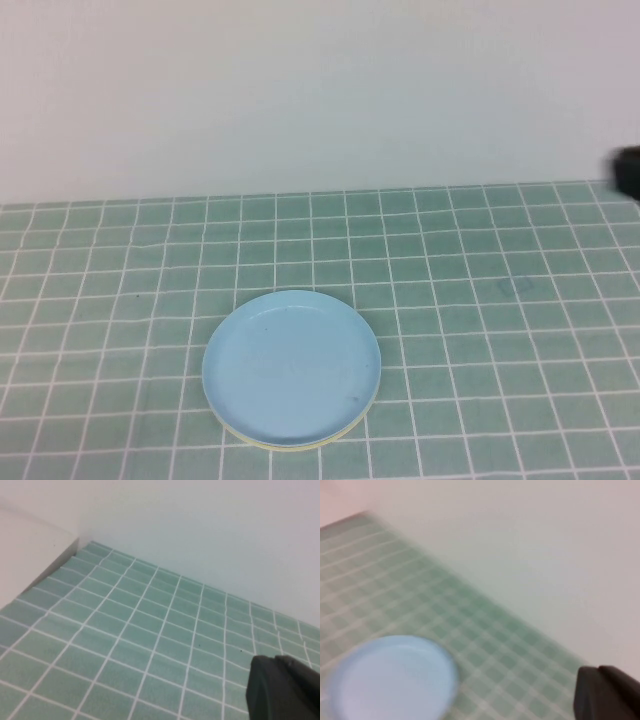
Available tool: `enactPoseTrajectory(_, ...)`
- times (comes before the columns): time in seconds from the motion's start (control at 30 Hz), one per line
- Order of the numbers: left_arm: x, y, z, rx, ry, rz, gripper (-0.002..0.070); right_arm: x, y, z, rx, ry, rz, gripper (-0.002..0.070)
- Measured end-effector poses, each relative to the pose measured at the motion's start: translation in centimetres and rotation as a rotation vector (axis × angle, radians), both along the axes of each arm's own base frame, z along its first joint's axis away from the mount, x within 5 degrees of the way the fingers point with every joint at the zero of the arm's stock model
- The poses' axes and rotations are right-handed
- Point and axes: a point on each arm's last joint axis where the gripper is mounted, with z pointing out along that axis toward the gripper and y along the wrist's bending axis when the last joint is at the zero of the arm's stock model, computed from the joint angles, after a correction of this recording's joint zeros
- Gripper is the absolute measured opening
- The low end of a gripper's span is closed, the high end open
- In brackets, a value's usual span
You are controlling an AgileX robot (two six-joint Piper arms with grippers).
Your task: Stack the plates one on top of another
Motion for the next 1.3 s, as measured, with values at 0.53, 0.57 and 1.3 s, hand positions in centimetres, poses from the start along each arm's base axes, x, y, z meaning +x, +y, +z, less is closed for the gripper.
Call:
enactPoseTrajectory(0.53,-0.3,-0.9,-1.7,0.072,0.192,-0.114,0.0000,-9.8,-9.0,-18.7,0.129,-0.021,-0.601,-0.0001)
enactPoseTrajectory(0.57,-0.2,-1.1,-1.6,0.111,0.188,-0.144,0.0000,-10.1,-9.0,-19.5,0.143,-0.017,-0.614,-0.0001)
enactPoseTrajectory(1.3,-0.2,-1.2,-1.6,0.124,0.185,-0.156,0.0000,-11.8,-8.6,-20.2,0.128,-0.139,-0.563,-0.0002)
